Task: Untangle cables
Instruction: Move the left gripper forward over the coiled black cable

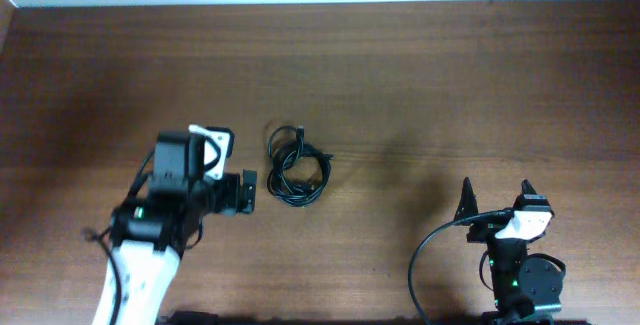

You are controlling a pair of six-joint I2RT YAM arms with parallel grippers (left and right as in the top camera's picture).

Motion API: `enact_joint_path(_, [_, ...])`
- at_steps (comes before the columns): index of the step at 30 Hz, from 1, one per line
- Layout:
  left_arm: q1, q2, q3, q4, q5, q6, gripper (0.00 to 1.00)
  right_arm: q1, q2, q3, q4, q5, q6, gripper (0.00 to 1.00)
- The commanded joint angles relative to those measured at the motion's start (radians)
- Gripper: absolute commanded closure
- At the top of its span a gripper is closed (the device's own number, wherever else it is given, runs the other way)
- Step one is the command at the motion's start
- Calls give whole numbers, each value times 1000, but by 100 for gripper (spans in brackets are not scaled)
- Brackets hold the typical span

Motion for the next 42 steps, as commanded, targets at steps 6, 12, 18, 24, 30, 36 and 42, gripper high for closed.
enact_joint_path(6, [6,295,216,-85,115,8,1,-5,-10,-5,-8,-5,-4,1])
enact_joint_path(12, [5,374,320,-175,116,13,1,-5,-10,-5,-8,-5,-5,1])
enact_joint_path(18, [5,447,443,-272,135,98,1,-5,-10,-5,-8,-5,-5,1])
enact_joint_path(24, [-24,492,504,-306,192,107,1,-5,-10,-5,-8,-5,-4,1])
enact_joint_path(30, [-27,492,504,-289,191,106,1,-5,-10,-5,-8,-5,-4,1])
enact_joint_path(36, [-27,492,504,-245,196,90,1,-5,-10,-5,-8,-5,-4,1])
enact_joint_path(42, [-31,493,504,-211,216,-106,1,-5,-10,-5,-8,-5,-4,1])
